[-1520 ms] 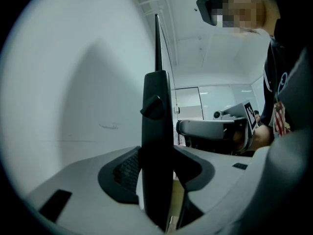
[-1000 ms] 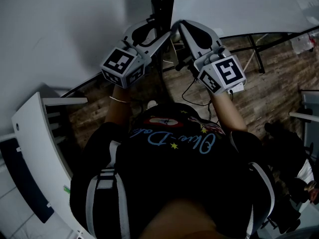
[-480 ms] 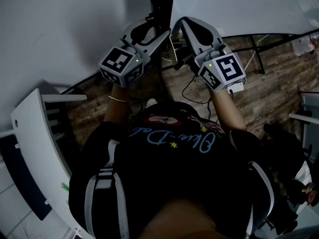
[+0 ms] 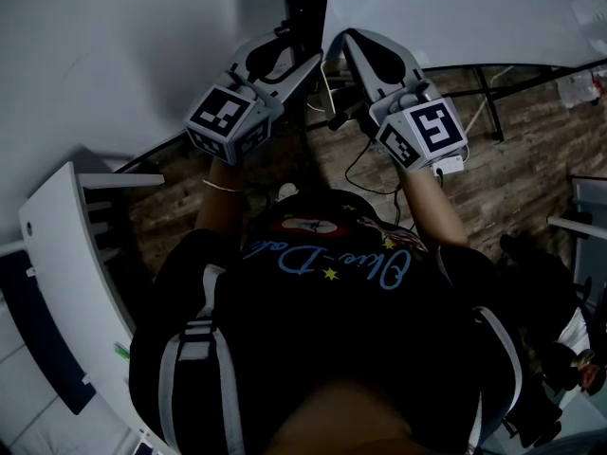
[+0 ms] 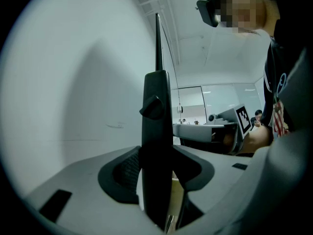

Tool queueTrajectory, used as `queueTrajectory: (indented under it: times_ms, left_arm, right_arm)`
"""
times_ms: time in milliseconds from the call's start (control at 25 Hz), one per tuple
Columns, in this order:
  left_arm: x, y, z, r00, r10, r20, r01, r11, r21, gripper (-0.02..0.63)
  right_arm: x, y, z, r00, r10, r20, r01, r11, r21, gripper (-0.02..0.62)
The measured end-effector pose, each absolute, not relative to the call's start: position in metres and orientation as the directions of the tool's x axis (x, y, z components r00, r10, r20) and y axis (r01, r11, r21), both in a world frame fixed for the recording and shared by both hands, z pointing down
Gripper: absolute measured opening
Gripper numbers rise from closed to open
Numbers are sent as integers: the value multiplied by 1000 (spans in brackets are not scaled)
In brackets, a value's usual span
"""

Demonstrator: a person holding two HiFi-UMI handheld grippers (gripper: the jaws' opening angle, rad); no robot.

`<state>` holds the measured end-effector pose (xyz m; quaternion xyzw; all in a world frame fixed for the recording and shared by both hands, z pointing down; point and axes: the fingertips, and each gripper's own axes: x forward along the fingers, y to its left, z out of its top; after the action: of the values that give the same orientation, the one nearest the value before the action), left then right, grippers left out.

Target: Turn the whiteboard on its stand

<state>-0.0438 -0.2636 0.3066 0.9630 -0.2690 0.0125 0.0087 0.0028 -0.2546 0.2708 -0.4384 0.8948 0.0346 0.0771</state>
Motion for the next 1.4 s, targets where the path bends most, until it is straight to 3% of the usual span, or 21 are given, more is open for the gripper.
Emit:
queueTrajectory:
  times_ms: [1400]
  left_arm:
    - [-49,-264,306,821,-568,50,-570,-821,21,193]
  right_arm:
    - [4,-255,271,-644,-747,-163,-758,652,2,26]
